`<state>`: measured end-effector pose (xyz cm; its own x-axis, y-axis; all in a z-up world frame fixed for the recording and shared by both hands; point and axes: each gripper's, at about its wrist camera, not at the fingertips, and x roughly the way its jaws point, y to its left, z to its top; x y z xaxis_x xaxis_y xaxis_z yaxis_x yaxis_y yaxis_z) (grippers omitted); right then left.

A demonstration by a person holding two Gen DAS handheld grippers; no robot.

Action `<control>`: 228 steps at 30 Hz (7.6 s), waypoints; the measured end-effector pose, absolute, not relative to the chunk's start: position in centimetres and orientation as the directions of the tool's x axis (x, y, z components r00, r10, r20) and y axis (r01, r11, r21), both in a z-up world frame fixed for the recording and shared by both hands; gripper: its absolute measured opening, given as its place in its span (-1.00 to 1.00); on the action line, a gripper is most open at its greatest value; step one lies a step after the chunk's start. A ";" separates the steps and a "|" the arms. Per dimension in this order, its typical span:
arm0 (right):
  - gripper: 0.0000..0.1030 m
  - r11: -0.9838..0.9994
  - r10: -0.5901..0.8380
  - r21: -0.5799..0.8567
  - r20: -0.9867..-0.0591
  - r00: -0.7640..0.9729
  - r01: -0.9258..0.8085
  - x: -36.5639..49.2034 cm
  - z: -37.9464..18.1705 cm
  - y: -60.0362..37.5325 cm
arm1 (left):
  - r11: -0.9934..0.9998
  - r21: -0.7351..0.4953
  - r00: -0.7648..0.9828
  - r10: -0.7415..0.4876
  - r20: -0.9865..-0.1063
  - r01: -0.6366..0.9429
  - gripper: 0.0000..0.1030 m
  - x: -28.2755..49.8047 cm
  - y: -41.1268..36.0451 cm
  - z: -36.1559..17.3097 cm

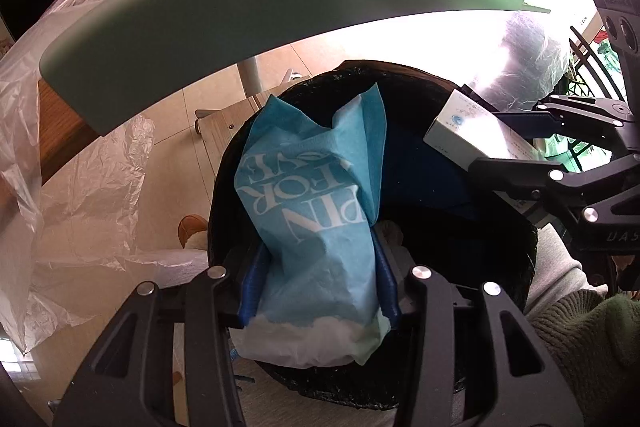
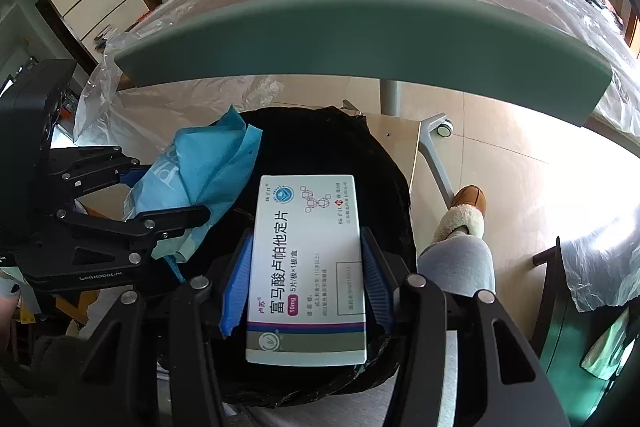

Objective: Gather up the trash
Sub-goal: 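Lower the blue bag and medicine box into the bin and open both grippers, then grasp the yellow cup with the left gripper while the right grasps the white barcode box, then carry the yellow cup with the left gripper while the right carries the barcode box over the bin, then open both grippers to drop the yellow cup and barcode box into the bin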

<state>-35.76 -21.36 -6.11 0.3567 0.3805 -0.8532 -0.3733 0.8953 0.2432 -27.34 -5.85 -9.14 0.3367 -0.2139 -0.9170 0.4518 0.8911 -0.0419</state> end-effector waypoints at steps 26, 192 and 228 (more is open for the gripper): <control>0.84 0.922 0.366 0.195 -0.718 0.592 -0.334 -36.9 1.8 -25.7 | 0.865 -0.113 0.484 -0.377 -0.790 0.490 0.60 -29.7 -3.6 0.0; -0.11 0.815 0.481 0.233 -0.783 0.394 -0.531 -36.1 3.3 -21.6 | 0.875 -0.096 0.471 -0.344 -0.812 0.474 0.00 -30.1 -4.2 2.7; -0.11 0.857 0.381 0.207 -0.871 0.310 -0.472 -35.8 -4.1 -21.1 | 0.877 -0.032 0.368 -0.233 -0.900 0.479 0.00 -29.4 -6.1 -6.2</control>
